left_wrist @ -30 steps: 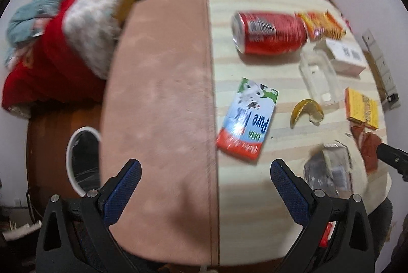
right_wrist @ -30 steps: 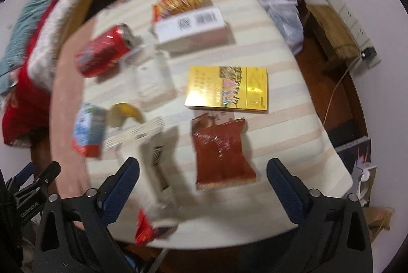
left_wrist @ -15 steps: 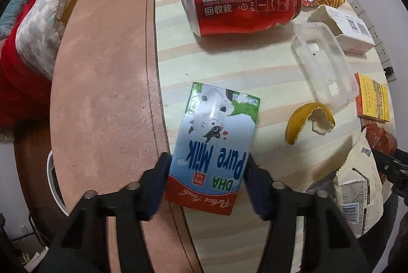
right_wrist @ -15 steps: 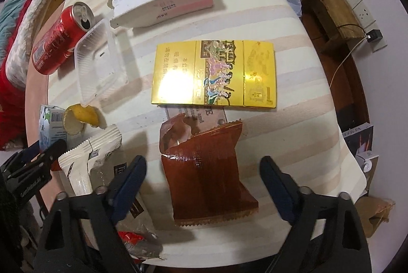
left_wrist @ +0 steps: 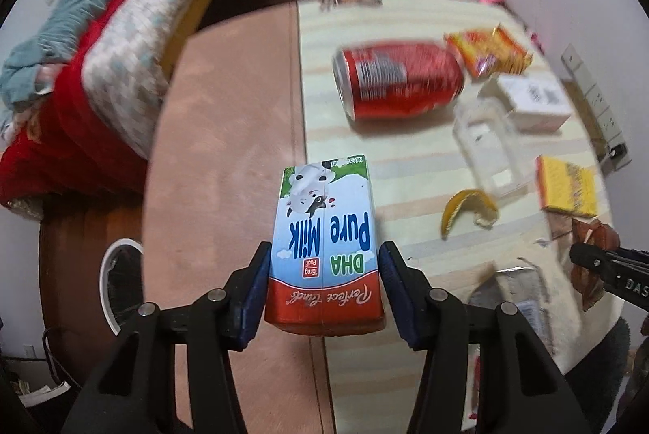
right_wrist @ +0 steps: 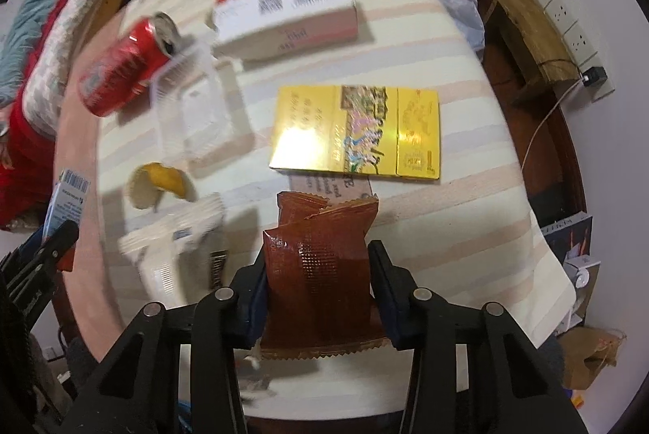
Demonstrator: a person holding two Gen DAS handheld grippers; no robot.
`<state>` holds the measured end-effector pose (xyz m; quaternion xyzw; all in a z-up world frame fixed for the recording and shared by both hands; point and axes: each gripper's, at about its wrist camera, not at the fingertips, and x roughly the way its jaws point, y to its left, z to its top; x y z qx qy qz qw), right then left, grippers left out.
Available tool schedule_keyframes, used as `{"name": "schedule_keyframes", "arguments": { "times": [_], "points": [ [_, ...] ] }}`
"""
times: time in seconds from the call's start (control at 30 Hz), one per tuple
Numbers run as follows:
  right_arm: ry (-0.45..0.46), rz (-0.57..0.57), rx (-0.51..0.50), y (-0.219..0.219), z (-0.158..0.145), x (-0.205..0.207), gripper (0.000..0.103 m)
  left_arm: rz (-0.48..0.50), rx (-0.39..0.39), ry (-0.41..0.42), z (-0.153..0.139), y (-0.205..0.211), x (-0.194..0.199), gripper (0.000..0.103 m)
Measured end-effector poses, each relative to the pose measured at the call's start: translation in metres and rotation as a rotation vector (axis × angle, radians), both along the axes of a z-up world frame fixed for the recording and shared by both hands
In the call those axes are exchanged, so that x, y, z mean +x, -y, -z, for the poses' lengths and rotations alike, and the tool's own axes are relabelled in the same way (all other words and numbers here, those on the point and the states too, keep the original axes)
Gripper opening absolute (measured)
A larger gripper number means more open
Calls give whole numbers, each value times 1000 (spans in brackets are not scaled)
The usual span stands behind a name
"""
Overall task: Collect trash
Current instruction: 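Grasp the DHA Pure Milk carton with the left tool while the right tool grasps the brown wrapper, then carry the milk carton and brown wrapper to the white bin and open both tools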
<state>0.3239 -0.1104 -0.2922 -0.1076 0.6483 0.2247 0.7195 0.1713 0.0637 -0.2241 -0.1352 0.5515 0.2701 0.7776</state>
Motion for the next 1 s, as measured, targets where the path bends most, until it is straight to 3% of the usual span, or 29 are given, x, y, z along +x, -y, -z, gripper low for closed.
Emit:
{"name": "schedule_keyframes", "arguments": {
  "times": [0.3,0.57,0.8,1.0],
  "points": [
    [136,-101,156,-22,-109,-40,44,-49,68,209,-99,-27,-53,49],
    [204,-285,311,-93,-197,-108,44,-121,136,336,-158,-65,-118,49],
    [160,-463,347,-192,-199,-187,44,-254,184,327,-160,-116,-197,49],
    [57,-589,319,-291,-148,-254,44,-415,164,262,-123,-184,-270,49]
  ]
}}
